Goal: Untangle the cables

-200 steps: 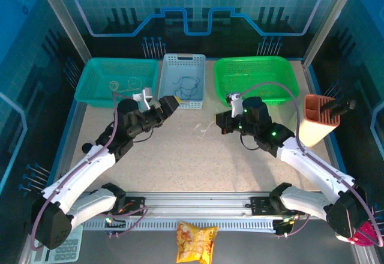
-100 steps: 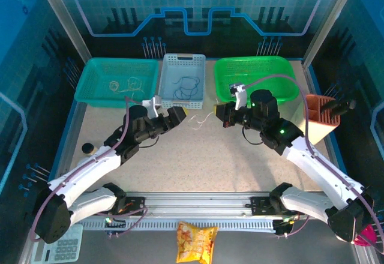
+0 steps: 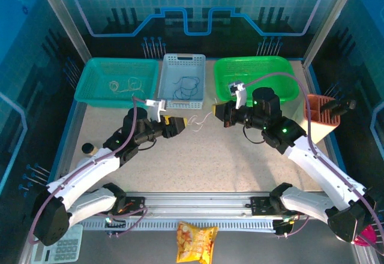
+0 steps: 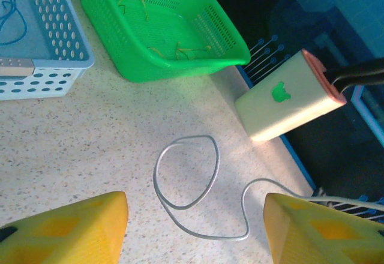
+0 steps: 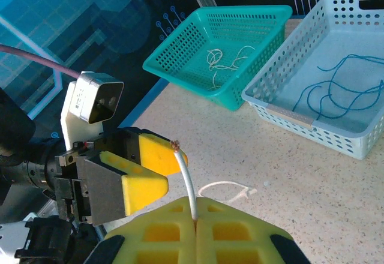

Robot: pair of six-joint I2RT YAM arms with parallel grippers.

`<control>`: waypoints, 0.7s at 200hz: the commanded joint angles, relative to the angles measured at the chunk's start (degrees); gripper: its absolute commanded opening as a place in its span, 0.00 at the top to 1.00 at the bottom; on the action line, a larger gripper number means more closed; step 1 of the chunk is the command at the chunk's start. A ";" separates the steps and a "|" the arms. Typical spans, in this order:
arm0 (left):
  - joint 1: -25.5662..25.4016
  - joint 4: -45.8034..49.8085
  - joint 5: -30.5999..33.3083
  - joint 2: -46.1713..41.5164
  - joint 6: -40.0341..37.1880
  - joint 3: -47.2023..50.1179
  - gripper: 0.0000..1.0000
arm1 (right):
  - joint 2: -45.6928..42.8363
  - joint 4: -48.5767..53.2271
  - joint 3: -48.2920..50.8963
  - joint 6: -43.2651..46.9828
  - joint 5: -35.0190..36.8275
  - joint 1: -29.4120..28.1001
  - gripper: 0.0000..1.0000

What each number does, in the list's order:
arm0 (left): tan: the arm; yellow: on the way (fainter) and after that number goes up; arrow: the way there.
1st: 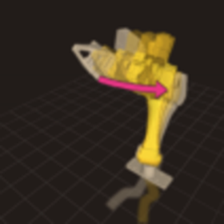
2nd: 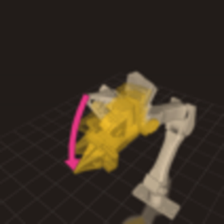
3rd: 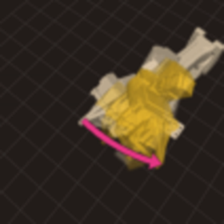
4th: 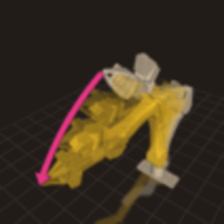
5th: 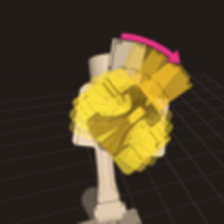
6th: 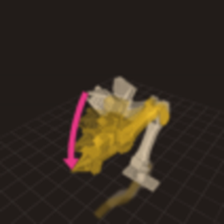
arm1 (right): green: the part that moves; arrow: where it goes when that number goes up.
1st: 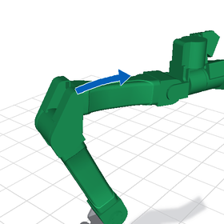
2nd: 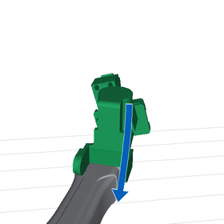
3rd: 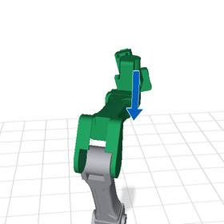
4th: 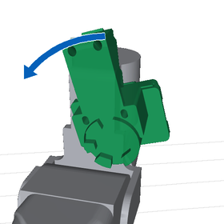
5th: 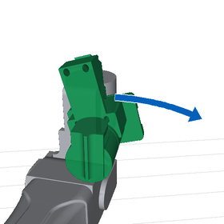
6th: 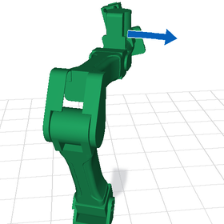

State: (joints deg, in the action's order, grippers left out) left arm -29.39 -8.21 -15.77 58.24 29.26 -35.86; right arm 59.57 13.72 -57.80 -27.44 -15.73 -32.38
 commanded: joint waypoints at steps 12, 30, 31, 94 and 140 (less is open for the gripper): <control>-0.46 2.25 -1.50 1.21 -6.12 -2.44 0.39 | -0.52 -0.07 -1.96 -1.13 -2.23 0.83 1.00; -0.41 1.28 -2.10 1.82 -5.90 -2.46 0.39 | -0.42 -0.53 -2.08 -1.56 -2.78 0.83 1.00; -0.41 1.23 -2.17 1.90 -5.89 -2.46 0.39 | -0.42 -0.53 -2.07 -1.60 -2.84 0.87 1.00; -1.81 -1.29 -3.65 3.25 -5.00 -1.85 0.38 | -0.33 -1.31 -1.84 -2.47 -3.74 0.79 1.00; -2.78 -2.68 -3.57 4.63 -4.82 -2.44 0.36 | 0.15 -2.55 -2.06 -3.39 -4.44 0.39 1.00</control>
State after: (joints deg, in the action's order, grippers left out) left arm -31.53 -8.91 -17.91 61.95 25.32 -35.94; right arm 59.59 12.75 -57.87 -29.89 -18.72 -32.18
